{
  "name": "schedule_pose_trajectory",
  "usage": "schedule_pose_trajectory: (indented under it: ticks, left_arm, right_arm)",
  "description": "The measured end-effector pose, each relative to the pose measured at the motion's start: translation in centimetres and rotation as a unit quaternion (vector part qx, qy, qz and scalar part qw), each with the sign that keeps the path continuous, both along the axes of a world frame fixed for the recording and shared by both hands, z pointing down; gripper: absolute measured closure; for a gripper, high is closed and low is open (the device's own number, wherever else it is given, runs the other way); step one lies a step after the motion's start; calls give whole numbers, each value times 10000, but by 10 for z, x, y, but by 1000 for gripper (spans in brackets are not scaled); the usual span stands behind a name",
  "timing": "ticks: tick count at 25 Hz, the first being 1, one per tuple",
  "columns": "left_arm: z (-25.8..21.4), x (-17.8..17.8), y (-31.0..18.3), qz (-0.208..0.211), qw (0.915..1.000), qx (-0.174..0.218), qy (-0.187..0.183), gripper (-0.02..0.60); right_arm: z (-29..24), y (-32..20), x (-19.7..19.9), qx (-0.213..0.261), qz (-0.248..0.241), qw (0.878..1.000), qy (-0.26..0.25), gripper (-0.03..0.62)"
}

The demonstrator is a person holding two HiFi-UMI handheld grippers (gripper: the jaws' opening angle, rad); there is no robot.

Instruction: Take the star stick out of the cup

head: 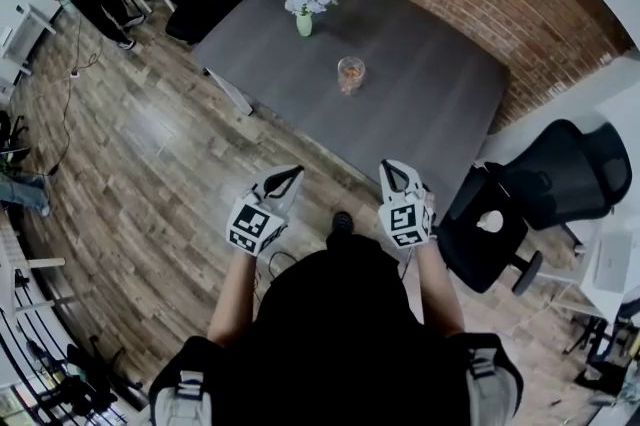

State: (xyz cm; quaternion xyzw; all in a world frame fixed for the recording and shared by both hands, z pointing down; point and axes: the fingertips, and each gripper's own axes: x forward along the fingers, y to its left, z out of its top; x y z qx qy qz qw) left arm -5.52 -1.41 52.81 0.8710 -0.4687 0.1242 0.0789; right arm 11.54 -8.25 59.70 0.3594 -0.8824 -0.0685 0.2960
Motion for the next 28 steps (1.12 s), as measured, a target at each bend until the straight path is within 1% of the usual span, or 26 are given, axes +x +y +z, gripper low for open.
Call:
schedule_pose_trajectory:
  ticks: [4,11,19,28]
  left_arm:
    - [1,-5,-18,-213,9997,-83,-22,578]
    - [-4,-3,-56,-437,9990,30,-46,578]
    - [6,4,-79,-458,9989,-87,-8,578]
    - [5,-15,-114,-405,9992,-7,-17,578]
  right_arm:
    - [-1,-25,-8,-14,-182,9998,-62,594]
    - [-1,-65,-17,116,-577,9982,-81,594]
    - [5,-94,-10,39,-562,9984,-67,594]
    - [9,-115,-11,-13,-337,9994,-60,594]
